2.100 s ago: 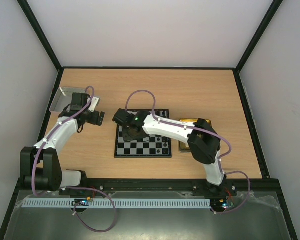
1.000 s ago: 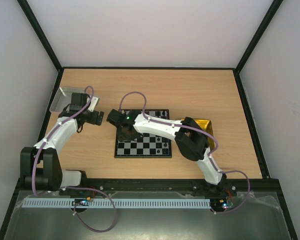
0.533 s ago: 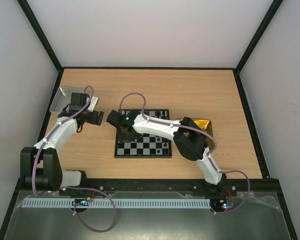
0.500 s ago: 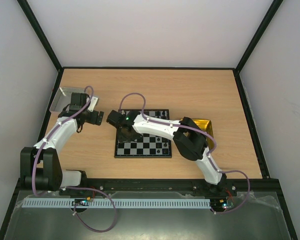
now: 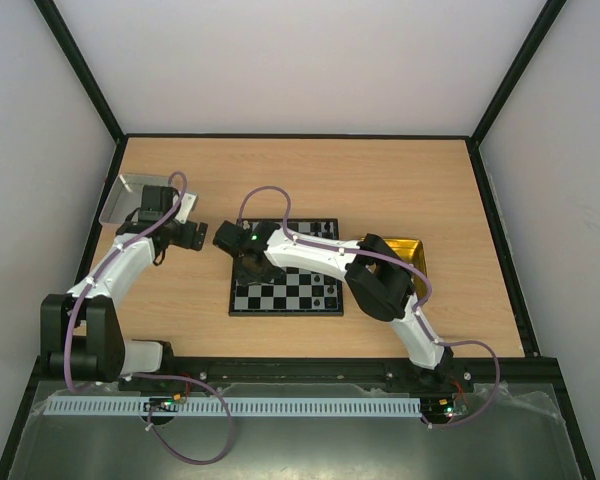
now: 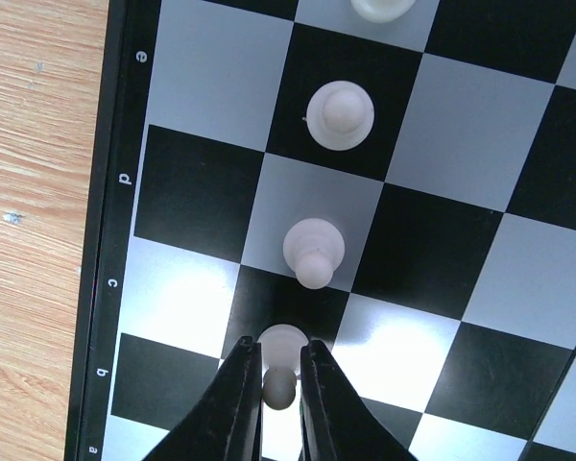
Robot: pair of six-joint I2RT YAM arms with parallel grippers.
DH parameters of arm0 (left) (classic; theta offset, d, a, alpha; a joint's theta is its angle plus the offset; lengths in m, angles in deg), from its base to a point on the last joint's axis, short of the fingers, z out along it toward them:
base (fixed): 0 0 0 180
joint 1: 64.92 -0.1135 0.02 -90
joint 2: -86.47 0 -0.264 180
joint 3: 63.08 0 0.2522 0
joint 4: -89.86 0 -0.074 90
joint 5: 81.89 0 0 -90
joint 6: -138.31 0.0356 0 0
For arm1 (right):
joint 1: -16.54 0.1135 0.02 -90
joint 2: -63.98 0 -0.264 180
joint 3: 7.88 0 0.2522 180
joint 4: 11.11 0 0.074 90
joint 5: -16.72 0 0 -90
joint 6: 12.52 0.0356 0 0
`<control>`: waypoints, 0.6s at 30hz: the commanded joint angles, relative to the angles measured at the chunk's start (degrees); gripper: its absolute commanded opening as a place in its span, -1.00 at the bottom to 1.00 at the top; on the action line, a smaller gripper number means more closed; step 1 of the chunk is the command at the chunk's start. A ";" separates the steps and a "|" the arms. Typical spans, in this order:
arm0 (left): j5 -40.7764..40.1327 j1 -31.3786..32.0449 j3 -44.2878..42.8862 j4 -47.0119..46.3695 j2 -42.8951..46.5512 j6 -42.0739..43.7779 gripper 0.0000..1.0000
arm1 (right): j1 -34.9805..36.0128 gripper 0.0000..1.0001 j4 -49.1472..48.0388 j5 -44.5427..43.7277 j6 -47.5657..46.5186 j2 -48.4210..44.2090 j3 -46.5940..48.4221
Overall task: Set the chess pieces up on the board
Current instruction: Place the chess piece on the chessboard.
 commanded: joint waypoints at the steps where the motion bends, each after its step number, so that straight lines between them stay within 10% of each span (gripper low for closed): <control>1: 0.39 -0.28 0.33 0.04 0.77 0.17 0.99 | 0.54 -0.77 2.00 -1.68 0.13 -0.17 0.95; 18: 1.26 -0.29 0.16 0.37 0.76 0.33 0.99 | 0.27 -0.71 3.01 -3.74 0.32 -2.82 2.95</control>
